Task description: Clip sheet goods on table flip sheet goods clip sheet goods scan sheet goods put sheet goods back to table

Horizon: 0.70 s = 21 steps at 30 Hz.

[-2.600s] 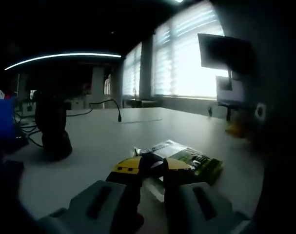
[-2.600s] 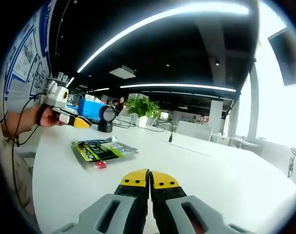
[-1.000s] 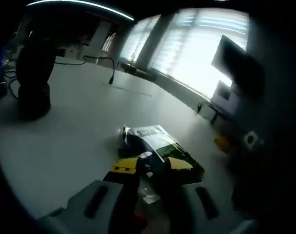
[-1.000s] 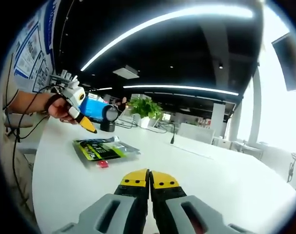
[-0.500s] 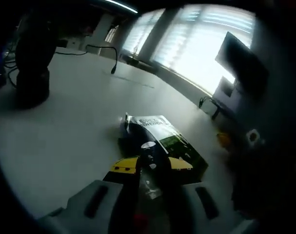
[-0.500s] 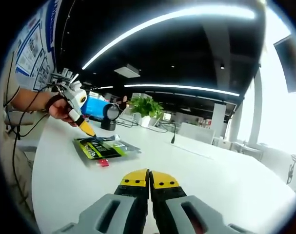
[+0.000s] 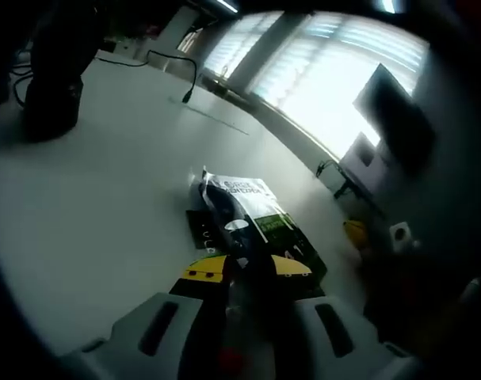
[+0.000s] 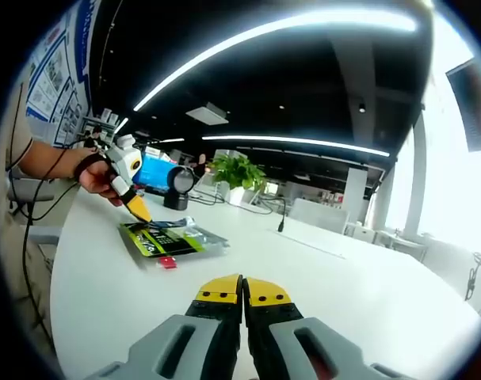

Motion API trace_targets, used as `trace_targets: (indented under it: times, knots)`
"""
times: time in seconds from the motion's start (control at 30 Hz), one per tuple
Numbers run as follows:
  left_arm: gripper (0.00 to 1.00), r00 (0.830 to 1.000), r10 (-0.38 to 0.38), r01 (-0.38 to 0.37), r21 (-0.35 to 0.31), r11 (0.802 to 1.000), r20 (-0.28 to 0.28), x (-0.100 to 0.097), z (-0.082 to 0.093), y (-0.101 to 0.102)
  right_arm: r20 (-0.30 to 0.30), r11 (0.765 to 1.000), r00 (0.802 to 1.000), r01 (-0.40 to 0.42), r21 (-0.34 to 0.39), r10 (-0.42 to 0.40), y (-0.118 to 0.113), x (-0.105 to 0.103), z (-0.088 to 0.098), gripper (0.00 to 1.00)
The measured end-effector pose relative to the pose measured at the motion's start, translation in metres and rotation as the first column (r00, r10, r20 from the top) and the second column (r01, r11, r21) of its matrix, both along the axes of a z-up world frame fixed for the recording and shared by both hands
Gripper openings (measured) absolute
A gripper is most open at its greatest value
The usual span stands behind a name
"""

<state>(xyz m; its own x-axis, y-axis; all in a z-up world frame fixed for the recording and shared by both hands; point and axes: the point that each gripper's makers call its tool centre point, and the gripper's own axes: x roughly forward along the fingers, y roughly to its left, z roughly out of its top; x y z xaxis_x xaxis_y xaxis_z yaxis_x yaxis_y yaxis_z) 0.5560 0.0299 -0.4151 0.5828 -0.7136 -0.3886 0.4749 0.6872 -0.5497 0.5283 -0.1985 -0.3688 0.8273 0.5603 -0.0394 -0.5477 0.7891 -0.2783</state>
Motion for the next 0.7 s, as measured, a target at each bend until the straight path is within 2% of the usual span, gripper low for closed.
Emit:
trace_targets:
  times: [0.13, 0.4, 0.7]
  knots:
    - [0.07, 1.000, 0.006, -0.006, -0.001, 1.000, -0.013, 0.002, -0.001, 0.001, 0.001, 1.000, 1.000, 0.001, -0.001, -0.001, 0.000, 0.000, 0.000, 0.00]
    - [0.05, 1.000, 0.012, -0.012, 0.016, 1.000, 0.019, 0.000, 0.004, 0.003, 0.001, 1.000, 1.000, 0.002, -0.011, -0.002, 0.001, -0.001, -0.001, 0.00]
    - [0.02, 0.999, 0.044, -0.044, -0.053, 0.998, 0.000, 0.002, 0.011, 0.004, 0.000, 1.000, 1.000, 0.005, -0.020, -0.005, 0.001, 0.000, -0.002, 0.00]
